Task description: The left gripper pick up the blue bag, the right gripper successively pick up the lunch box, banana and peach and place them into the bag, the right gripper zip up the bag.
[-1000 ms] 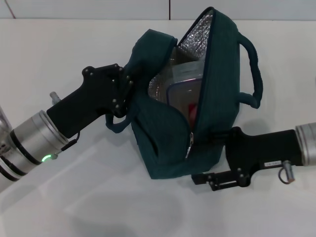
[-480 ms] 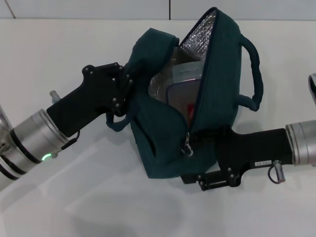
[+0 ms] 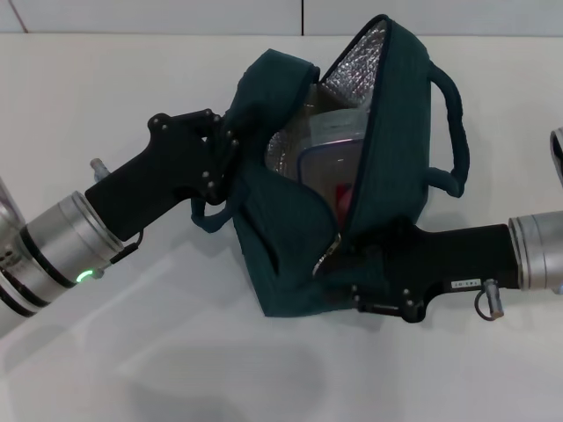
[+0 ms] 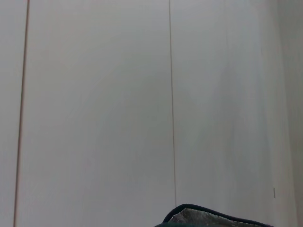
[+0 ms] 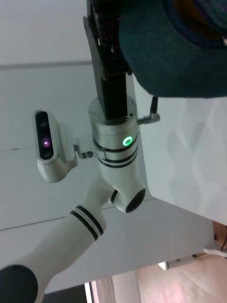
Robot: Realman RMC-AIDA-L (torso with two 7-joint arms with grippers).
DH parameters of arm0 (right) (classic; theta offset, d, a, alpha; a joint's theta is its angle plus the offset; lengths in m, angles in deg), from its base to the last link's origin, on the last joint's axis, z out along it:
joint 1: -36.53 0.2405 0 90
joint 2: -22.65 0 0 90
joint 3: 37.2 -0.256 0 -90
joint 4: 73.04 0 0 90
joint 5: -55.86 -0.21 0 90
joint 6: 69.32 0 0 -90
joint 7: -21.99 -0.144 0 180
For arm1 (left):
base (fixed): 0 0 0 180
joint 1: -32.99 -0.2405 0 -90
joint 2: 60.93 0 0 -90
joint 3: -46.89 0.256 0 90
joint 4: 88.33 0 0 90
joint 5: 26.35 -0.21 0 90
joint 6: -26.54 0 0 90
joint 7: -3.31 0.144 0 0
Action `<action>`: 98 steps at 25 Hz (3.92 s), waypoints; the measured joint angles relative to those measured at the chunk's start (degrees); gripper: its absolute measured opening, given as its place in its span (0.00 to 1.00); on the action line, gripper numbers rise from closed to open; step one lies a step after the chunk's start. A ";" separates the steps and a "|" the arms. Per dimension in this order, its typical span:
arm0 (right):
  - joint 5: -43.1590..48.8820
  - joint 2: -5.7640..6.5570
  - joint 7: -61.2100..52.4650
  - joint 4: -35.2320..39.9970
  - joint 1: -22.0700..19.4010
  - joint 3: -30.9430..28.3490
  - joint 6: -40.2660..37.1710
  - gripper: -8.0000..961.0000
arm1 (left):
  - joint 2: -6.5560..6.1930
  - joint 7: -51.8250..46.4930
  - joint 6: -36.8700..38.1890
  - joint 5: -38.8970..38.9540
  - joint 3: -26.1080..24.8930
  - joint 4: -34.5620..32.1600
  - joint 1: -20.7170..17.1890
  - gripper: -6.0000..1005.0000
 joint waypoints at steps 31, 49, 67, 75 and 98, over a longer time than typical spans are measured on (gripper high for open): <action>0.39 0.49 2.73 7.84 -6.96 -0.14 0.99 0.55 | -0.15 0.00 -0.80 0.00 0.12 -0.05 0.89 0.05; 0.34 0.16 2.91 7.38 -2.78 5.89 5.07 0.63 | 0.01 0.37 -0.98 0.00 -0.21 -0.12 1.03 0.05; -0.96 0.13 3.45 7.19 -3.25 5.34 5.88 0.38 | 0.05 0.61 -0.96 0.10 -0.22 0.01 1.13 0.05; -3.12 0.14 7.67 6.37 -3.77 5.31 5.35 0.22 | 0.19 0.61 -0.85 0.11 -0.22 0.38 0.74 0.05; -5.41 0.12 11.88 5.69 -5.01 5.29 4.81 0.06 | 0.31 0.74 -0.40 2.94 -0.21 3.70 1.08 0.10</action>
